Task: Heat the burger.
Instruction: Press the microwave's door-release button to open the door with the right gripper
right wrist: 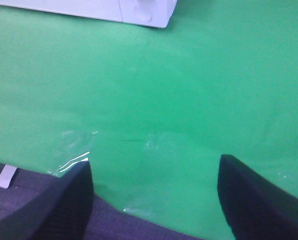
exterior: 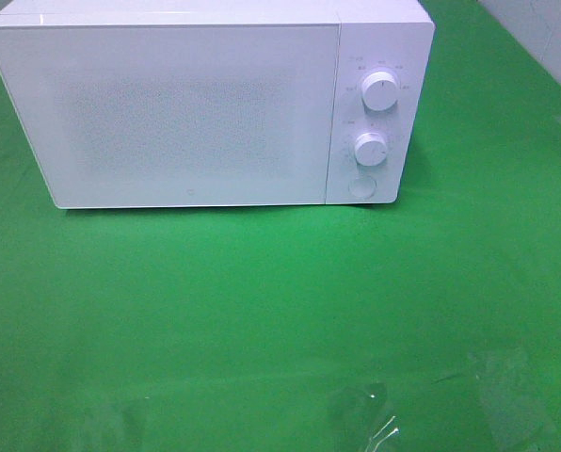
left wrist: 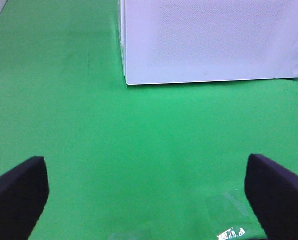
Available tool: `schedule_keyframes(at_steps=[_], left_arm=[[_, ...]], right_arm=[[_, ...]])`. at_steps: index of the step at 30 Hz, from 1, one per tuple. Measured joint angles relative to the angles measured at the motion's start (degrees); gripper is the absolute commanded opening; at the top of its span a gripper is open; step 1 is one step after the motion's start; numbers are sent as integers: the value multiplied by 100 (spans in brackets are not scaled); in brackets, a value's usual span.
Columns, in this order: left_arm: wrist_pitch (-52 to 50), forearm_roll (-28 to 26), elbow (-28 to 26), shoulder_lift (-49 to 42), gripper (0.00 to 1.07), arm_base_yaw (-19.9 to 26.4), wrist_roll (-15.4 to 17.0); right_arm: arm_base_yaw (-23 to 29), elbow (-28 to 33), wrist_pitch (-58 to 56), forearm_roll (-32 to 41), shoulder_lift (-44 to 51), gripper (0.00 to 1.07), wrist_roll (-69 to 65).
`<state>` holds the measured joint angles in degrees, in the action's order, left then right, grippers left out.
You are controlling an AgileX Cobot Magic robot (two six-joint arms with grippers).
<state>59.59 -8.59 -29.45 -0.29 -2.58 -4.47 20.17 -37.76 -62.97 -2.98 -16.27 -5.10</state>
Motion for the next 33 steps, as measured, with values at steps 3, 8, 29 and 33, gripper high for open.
schedule_keyframes(at_steps=[3,8,29,33], left_arm=[[0,0,0,0,100,0,0],[0,0,0,0,100,0,0],[0,6,0,0,100,0,0],[0,6,0,0,100,0,0]], right_arm=[[-407,155,-6,0,567,67,189],[-802,378,-6,0,1209,70,223],[-1203,859,470,11,1650,76,57],[-1203,859,470,11,1650,76,57]])
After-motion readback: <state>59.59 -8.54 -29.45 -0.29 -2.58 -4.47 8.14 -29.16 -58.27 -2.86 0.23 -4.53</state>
